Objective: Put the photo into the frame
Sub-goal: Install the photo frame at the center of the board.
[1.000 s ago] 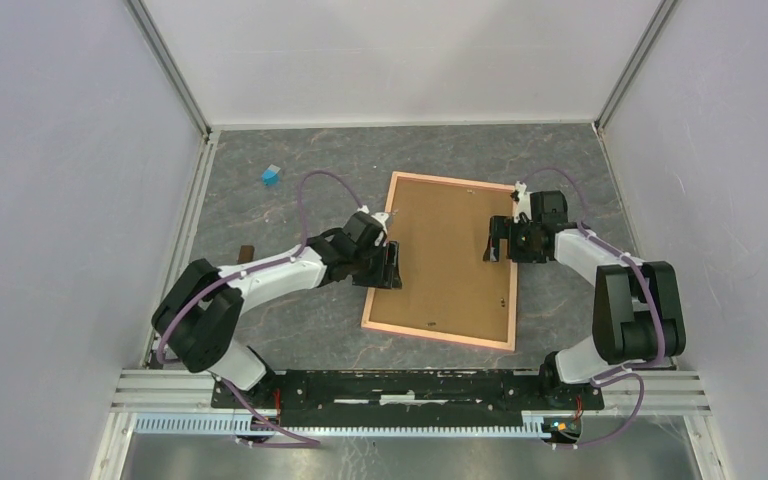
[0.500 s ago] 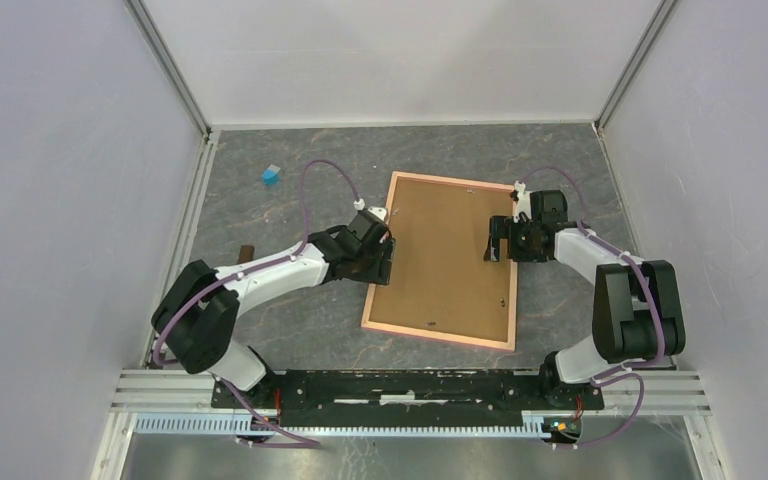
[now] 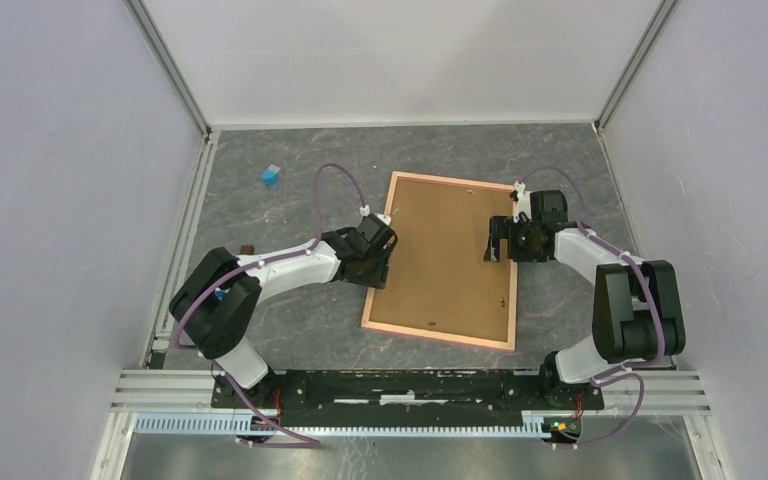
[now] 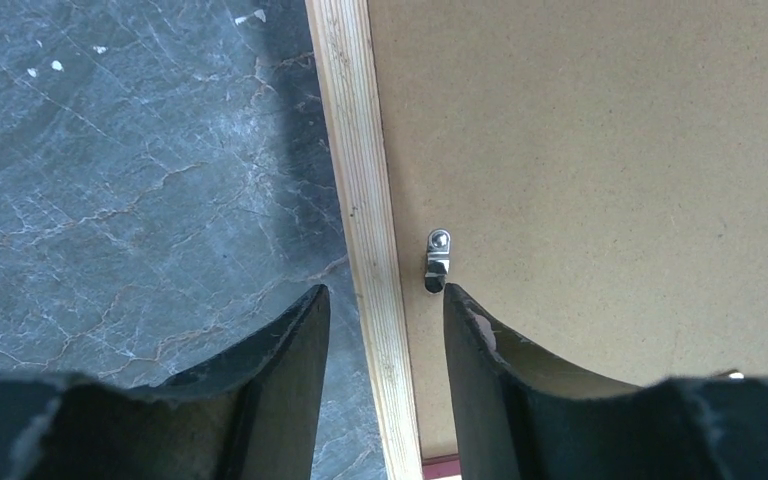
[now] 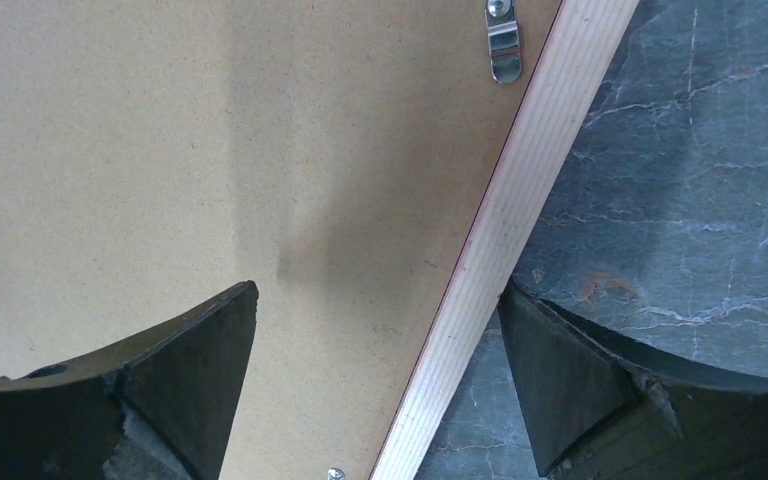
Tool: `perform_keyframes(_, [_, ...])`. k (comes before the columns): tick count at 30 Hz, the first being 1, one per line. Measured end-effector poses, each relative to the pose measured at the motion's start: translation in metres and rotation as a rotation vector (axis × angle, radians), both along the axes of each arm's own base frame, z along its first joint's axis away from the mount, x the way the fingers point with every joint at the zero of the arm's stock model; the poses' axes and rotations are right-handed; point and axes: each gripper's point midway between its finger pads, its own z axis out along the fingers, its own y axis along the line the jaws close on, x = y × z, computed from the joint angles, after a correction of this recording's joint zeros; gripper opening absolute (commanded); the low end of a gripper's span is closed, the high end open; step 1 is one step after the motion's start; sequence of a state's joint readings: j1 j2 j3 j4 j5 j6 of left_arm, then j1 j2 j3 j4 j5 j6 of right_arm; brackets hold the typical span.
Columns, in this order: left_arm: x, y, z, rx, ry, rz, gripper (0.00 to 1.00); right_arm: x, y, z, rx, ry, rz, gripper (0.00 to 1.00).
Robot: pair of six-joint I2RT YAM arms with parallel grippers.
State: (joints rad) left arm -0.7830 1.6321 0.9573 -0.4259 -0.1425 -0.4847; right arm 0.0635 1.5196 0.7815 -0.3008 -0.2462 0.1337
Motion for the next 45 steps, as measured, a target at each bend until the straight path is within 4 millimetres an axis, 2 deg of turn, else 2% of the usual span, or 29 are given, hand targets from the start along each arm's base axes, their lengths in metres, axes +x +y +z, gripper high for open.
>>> perform_keyframes(5, [0.003,0.0,-0.003,0.014,0.0,0.002,0.61,0.0,0.0,0.0,0.0,0.0,0.0,0.96])
perform_keyframes(8, [0.003,-0.002,-0.005,0.023,0.002,-0.005,0.62,-0.001,0.0,0.0,0.0,0.0,0.001,0.96])
perform_keyframes(13, [0.003,-0.004,-0.006,0.031,0.007,-0.015,0.53,-0.001,0.0,0.0,0.001,-0.006,0.002,0.96])
perform_keyframes(21, [0.006,-0.002,-0.005,0.059,0.004,-0.005,0.24,-0.001,0.001,0.0,0.004,-0.006,0.003,0.95])
perform_keyframes(34, [0.009,0.002,-0.005,0.082,-0.006,0.009,0.08,-0.01,0.003,0.0,-0.047,0.0,0.016,0.96])
perform_keyframes(38, [0.013,-0.001,-0.005,0.092,0.0,0.012,0.06,-0.017,-0.011,0.007,-0.148,-0.003,-0.029,0.98])
perform_keyframes(41, [0.015,-0.002,-0.005,0.086,-0.006,0.017,0.06,-0.022,-0.028,0.018,-0.229,-0.018,-0.086,0.98])
perform_keyframes(45, [0.016,-0.001,-0.006,0.062,-0.002,0.038,0.02,-0.031,-0.041,0.028,-0.273,-0.046,-0.123,0.98])
